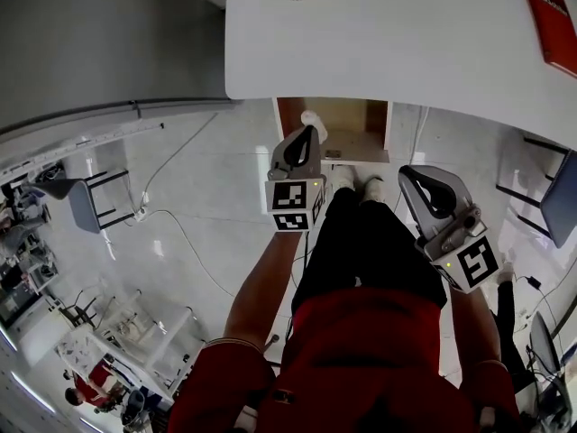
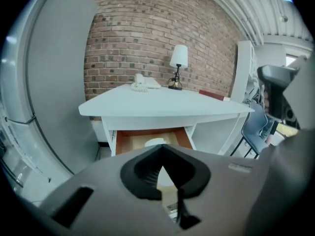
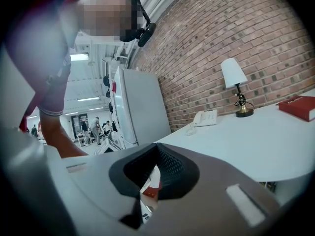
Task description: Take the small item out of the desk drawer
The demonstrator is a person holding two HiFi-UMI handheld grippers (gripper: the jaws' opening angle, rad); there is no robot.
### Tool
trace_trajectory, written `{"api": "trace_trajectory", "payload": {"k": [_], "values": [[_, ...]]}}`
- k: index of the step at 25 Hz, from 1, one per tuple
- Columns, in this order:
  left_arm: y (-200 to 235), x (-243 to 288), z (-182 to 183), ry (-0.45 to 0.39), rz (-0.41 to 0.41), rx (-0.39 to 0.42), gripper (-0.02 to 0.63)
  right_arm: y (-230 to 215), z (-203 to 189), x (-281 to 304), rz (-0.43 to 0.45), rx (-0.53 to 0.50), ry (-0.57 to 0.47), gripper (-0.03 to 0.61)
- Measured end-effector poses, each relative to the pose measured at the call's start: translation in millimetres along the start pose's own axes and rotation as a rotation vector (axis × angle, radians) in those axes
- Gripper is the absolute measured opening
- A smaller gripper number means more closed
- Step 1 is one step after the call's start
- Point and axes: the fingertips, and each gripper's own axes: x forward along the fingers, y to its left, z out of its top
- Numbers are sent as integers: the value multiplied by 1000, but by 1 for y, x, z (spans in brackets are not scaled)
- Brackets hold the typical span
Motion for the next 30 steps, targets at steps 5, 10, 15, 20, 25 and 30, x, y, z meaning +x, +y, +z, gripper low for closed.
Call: {"api": "trace_trajectory", "payload": {"k": [5,10,15,20,25,30], "values": [[-21,-33,44,-96,-44,9,5,6,10,-5,2,1,-12,12],[-44,-68,92,-185,-93,52,6,14,29,-12,0,5,-38,12],[-69,-101,131,-262,-148,84,6,21,47,-21,-14,4,-77,12],[-94,-133,165,-328,-181,122,5,25,75,-37,-24,-9,-125,12],[-109,-158,192,-386,-213,156,5,35,97,-43,-21,-23,-161,12],[-123,-179,207,-428,-233,179,5,48,112,-50,-6,-30,-186,12]]}}
